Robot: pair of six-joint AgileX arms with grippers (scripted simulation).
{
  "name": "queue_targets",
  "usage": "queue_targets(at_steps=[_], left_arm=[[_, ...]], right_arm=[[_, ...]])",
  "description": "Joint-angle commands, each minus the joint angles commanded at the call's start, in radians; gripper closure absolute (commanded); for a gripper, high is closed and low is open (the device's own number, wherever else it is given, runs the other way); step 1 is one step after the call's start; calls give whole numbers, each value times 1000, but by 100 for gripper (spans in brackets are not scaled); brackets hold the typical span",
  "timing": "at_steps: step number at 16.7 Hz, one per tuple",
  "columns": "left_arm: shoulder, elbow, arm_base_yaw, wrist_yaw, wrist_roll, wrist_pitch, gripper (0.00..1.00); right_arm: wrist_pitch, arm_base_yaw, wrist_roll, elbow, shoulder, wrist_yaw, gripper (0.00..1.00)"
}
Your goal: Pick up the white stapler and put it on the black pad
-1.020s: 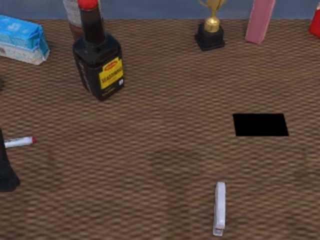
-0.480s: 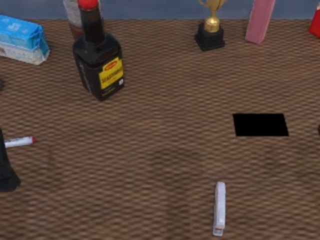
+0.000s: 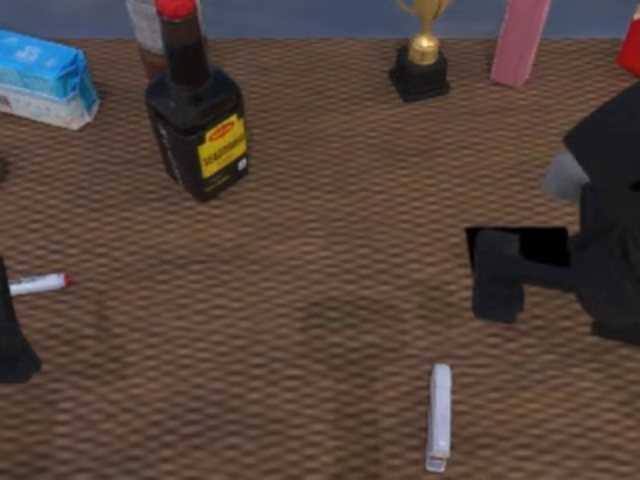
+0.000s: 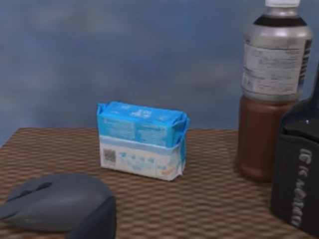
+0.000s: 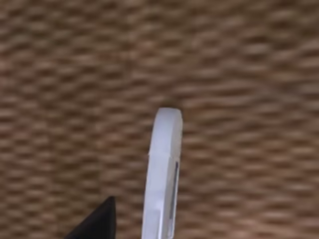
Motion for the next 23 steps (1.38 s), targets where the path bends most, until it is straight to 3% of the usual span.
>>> queue_targets(at_steps=[6,13,17,23], left_arm=[[0,0,0,0,0,0,0],[0,0,0,0,0,0,0],[0,0,0,0,0,0,0],[0,0,0,0,0,0,0]], right_arm=[[-232,166,193,286,359,0,0],[-278,201,233,348,429,1,0],[-238,197,231,315,441,1,0],[40,202,236,149,538,2,0]])
